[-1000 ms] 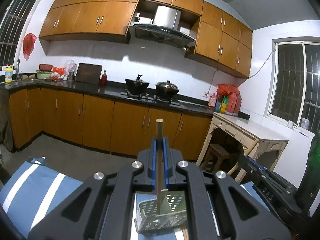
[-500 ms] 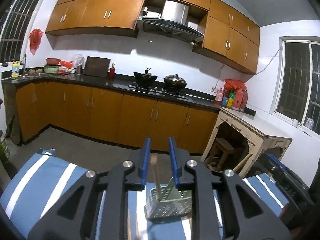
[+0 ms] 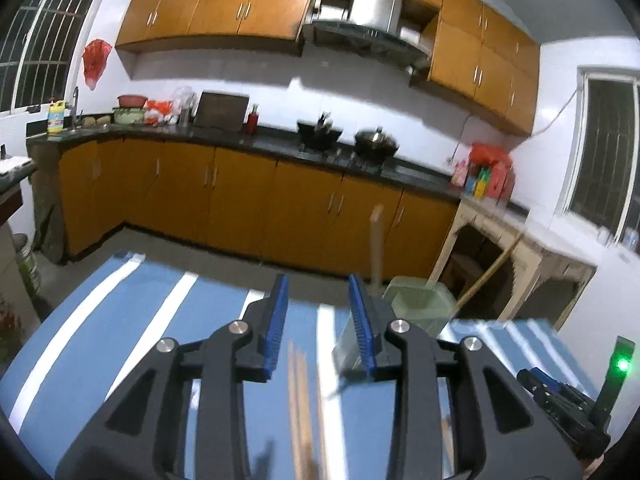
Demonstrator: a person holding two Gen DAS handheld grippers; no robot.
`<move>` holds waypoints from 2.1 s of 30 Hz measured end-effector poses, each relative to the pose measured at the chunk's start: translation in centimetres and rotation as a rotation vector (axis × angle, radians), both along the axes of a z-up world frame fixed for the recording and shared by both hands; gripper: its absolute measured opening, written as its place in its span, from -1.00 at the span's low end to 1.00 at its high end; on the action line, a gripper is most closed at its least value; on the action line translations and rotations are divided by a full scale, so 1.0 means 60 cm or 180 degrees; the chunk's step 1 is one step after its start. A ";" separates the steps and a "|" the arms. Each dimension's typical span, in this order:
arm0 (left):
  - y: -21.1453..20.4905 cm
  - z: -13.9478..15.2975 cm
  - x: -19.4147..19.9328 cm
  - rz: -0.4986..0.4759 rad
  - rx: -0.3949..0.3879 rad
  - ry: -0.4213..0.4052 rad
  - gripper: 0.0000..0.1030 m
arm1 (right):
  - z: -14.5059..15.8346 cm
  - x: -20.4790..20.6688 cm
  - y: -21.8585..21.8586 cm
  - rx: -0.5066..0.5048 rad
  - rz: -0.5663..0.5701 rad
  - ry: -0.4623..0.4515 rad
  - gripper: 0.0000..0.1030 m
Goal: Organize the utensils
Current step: 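Open the left tool and withdraw from the holder, then grasp another wooden chopstick with the left tool and lift it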
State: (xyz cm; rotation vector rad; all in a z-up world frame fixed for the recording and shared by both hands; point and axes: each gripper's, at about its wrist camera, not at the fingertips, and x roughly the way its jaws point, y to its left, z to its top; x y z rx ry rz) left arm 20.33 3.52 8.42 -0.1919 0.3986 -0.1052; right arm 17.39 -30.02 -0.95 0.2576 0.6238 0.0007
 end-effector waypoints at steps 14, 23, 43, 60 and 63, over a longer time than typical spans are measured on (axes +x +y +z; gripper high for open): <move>0.028 -0.193 0.006 -0.0162 -0.0005 0.0989 -0.39 | -0.122 0.002 0.042 -0.0321 0.0258 0.0759 -0.57; -0.011 -0.241 0.015 -0.0497 0.0116 0.1318 -0.61 | -0.124 0.003 -0.011 -0.0240 -0.0169 0.0775 -0.85; -0.044 -0.275 0.036 -0.0420 0.0428 0.1550 -0.78 | -0.125 0.006 -0.003 -0.0358 -0.0140 0.0747 -0.85; -0.007 -0.272 0.073 -0.0100 0.0477 0.1553 -0.84 | -0.125 0.017 -0.015 -0.0326 -0.0231 0.0746 -0.85; 0.010 -0.271 0.079 -0.0115 0.0459 0.1552 -0.84 | -0.126 0.022 -0.026 -0.0309 -0.0276 0.0745 -0.85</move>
